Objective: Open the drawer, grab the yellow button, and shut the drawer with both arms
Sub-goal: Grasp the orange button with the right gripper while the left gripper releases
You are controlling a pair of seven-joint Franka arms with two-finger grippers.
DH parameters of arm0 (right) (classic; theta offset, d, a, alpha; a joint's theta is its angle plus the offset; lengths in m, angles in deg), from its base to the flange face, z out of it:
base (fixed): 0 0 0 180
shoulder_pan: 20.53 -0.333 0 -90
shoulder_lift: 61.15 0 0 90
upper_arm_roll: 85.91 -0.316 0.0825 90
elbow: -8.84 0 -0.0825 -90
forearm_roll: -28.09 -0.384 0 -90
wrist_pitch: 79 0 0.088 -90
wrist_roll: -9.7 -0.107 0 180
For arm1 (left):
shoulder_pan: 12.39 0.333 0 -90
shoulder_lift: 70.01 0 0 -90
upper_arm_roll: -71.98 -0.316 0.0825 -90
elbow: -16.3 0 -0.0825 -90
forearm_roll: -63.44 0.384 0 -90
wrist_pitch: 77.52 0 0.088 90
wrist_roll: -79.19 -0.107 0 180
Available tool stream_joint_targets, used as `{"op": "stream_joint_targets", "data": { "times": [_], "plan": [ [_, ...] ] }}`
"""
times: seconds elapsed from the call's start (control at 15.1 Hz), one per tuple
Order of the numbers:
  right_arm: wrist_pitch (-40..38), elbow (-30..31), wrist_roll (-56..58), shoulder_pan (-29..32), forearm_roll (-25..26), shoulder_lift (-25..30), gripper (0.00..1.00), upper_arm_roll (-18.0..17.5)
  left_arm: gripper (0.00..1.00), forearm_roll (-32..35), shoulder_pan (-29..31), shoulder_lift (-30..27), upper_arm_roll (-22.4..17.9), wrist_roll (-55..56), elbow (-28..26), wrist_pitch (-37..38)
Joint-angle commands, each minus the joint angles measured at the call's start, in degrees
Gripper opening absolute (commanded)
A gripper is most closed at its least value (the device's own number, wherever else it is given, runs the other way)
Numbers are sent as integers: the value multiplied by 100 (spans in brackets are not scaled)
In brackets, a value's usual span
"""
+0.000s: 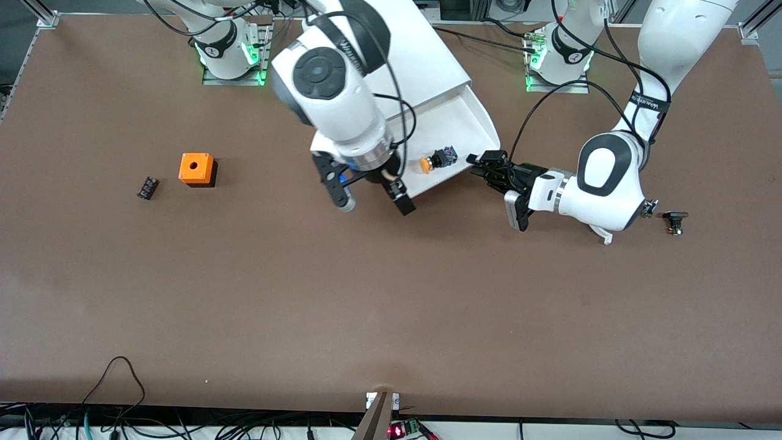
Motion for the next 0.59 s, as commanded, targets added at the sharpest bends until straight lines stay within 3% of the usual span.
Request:
{"op": "stream_joint_targets", "data": {
  "times": [0.0,0.4,0.53],
  "plan": [
    [-28,-224,-510,-324,-23,-263,99,92,100,556,100,51,-48,750,646,622],
    [-45,-215,-1162,-808,-14,-448,99,100,100,2121,127,-186,-48,2685,1913,1879],
    [-2,-215,-1267,-957,12,-554,99,109,100,2657,127,-318,-48,3265,2142,1960]
  ]
}}
